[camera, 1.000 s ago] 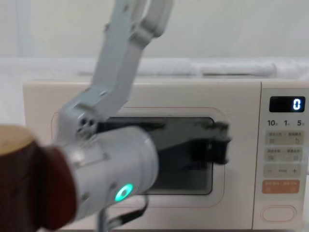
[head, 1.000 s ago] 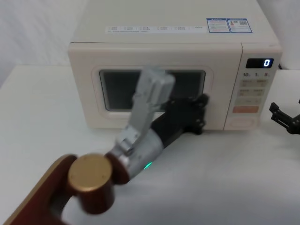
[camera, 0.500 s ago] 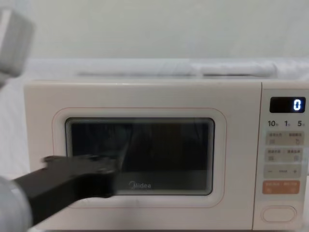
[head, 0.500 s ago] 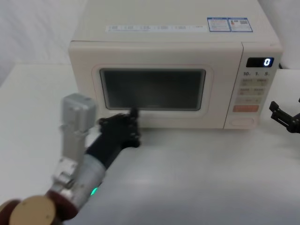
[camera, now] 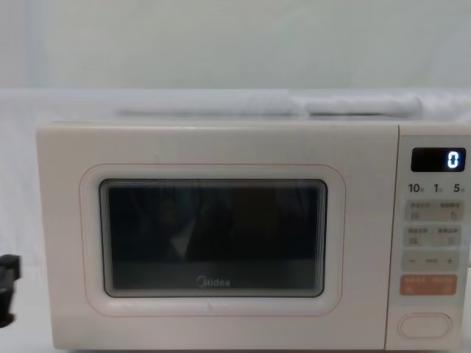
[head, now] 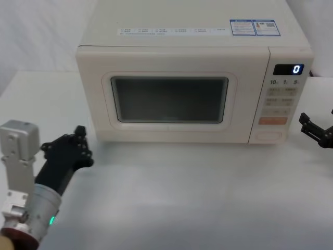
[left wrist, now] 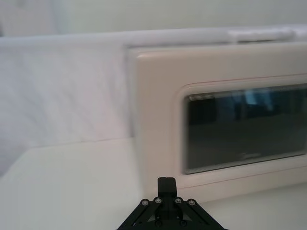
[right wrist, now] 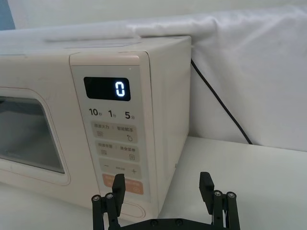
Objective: Press the button to open the microwave door with one hand; close the microwave door with the other hand.
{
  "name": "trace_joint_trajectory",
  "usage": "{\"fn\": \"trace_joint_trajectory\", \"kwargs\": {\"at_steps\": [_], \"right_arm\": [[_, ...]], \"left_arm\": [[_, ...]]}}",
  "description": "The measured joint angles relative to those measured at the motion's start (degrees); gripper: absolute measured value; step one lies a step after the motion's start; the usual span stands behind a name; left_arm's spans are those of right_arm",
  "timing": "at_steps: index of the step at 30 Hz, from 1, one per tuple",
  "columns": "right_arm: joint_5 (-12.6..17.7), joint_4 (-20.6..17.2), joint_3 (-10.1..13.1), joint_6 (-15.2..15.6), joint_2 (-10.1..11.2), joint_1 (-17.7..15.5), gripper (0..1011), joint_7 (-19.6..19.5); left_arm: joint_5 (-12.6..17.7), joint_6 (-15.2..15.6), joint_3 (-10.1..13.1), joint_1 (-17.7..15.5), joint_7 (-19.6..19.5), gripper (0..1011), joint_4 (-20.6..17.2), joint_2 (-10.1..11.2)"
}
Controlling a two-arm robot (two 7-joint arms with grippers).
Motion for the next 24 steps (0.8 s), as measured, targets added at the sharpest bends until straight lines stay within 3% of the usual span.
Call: {"fn": "trace_joint_trajectory", "kwargs": {"at_steps": [11, 24], "right_arm": [[0.0, 0.0, 0.0, 0.0, 0.0, 0.0, 1002, 0.0], [0.0, 0.0, 0.0, 0.0, 0.0, 0.0, 1002, 0.0]], "left_arm": [[0.3, -2.4, -3.8, 0.6, -0.2, 0, 3.6, -1.3], [0.5, -2.7, -5.7, 0.8, -1.1, 0, 5.3, -3.7]]}}
